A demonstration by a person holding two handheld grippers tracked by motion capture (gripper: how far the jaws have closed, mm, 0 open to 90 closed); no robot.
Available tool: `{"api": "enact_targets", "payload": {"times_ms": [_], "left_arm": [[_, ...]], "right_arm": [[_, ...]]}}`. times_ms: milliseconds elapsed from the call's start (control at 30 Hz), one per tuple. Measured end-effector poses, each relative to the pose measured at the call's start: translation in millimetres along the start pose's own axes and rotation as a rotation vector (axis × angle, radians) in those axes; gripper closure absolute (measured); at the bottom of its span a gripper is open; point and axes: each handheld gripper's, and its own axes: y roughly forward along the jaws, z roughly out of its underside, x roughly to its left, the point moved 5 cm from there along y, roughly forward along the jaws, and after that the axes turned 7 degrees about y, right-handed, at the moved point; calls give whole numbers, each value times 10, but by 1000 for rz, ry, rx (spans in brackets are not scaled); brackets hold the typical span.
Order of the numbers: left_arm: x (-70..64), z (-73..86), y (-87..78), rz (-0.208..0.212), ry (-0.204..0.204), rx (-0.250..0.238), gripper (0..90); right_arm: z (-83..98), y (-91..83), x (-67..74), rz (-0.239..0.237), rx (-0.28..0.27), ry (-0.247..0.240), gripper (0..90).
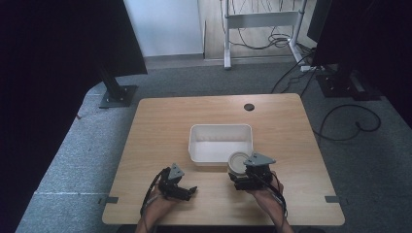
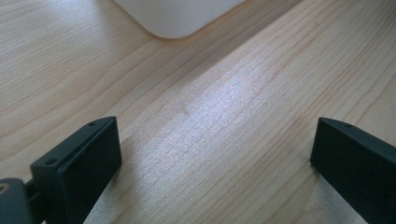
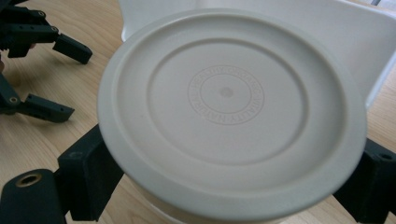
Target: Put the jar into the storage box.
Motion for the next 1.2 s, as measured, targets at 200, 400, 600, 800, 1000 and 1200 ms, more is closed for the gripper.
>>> {"api": "enact_targets", "payload": {"times_ms": [200,400,600,800,1000,1200], "left_arm": [[0,0,0,-1,-1,-1,19],[0,0,0,-1,-1,0,19],[0,0,-1,0,-1,0,19],[0,0,0,-1,-1,0,19],[0,0,0,-1,-1,-1,19],[1,0,-1,-1,0,0,19]], "right_arm": [[-69,54,18,-1,-2,-4,96],[-191,130,36,-1,-12,-8,96],[-277,208,56,5,-11,-19,96],[-332,275,62,6,-16,-16,96],[-385,350,84,10,-21,-23,96],[-445,420,97,13,-22,-23,96]]}}
